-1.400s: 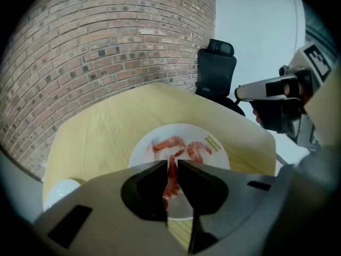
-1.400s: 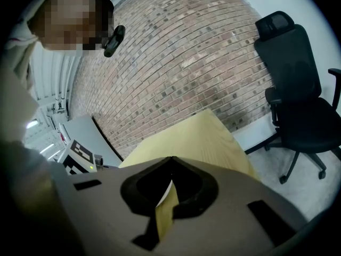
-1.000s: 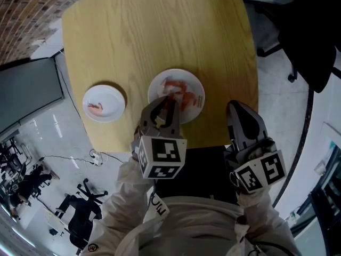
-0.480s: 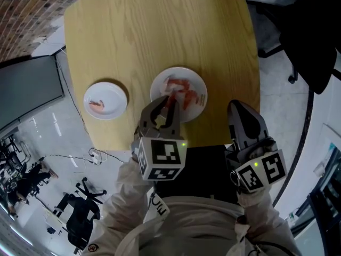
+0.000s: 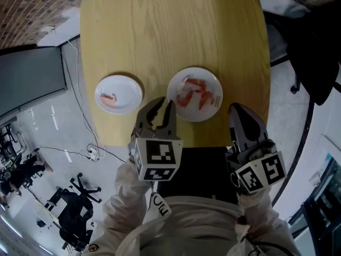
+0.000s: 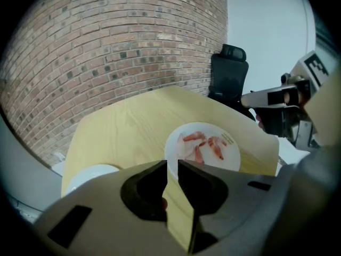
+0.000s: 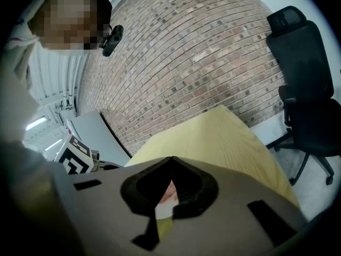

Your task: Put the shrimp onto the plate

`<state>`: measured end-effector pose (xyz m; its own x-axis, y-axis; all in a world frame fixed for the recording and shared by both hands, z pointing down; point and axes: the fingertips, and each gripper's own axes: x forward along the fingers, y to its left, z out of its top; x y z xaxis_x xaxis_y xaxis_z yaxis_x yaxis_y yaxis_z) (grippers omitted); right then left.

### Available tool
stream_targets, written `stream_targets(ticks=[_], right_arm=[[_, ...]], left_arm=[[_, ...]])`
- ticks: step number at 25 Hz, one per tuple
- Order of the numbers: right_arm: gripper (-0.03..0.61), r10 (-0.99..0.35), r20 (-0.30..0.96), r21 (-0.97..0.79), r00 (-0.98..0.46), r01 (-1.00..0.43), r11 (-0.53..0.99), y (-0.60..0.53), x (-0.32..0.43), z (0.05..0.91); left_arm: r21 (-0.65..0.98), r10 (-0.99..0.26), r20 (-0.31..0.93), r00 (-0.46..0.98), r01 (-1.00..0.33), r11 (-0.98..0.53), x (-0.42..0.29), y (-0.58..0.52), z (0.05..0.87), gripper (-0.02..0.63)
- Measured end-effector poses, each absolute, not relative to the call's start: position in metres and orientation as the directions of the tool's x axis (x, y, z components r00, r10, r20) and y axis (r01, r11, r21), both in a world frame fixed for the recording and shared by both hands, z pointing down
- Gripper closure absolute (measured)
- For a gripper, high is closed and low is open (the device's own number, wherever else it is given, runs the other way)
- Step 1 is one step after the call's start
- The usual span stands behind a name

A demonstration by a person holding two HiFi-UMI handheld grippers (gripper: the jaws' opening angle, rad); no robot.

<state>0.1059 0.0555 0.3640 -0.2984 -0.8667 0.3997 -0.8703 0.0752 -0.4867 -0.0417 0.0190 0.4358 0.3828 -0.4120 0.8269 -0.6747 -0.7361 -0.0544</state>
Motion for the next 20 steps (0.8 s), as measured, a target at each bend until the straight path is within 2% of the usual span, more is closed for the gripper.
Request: stream_targets(ticks=[4, 10, 20], right_arm=[[0.554, -0.856, 0.396, -0.485, -0.332, -0.867, 0.112, 0.045, 0.084, 0.361], [0.554, -0.834, 0.399, -0.480, -0.382, -0.862, 0.165, 0.032, 0.049, 0.358], [0.554, -0.792, 0.408, -0.468, -0.455, -0.849, 0.246, 0.010, -0.003, 0.357]], left_arm=[[-0.064, -0.466, 0.809, 0.360, -0.734, -0.677, -0.072, 0.005, 0.431, 0.551], [-0.059, -0.605, 0.737, 0.302, -0.863, -0.502, -0.121, -0.022, 0.412, 0.549], [-0.052, -0.629, 0.748, 0.211, -0.927, -0.372, -0.185, -0.029, 0.419, 0.520]])
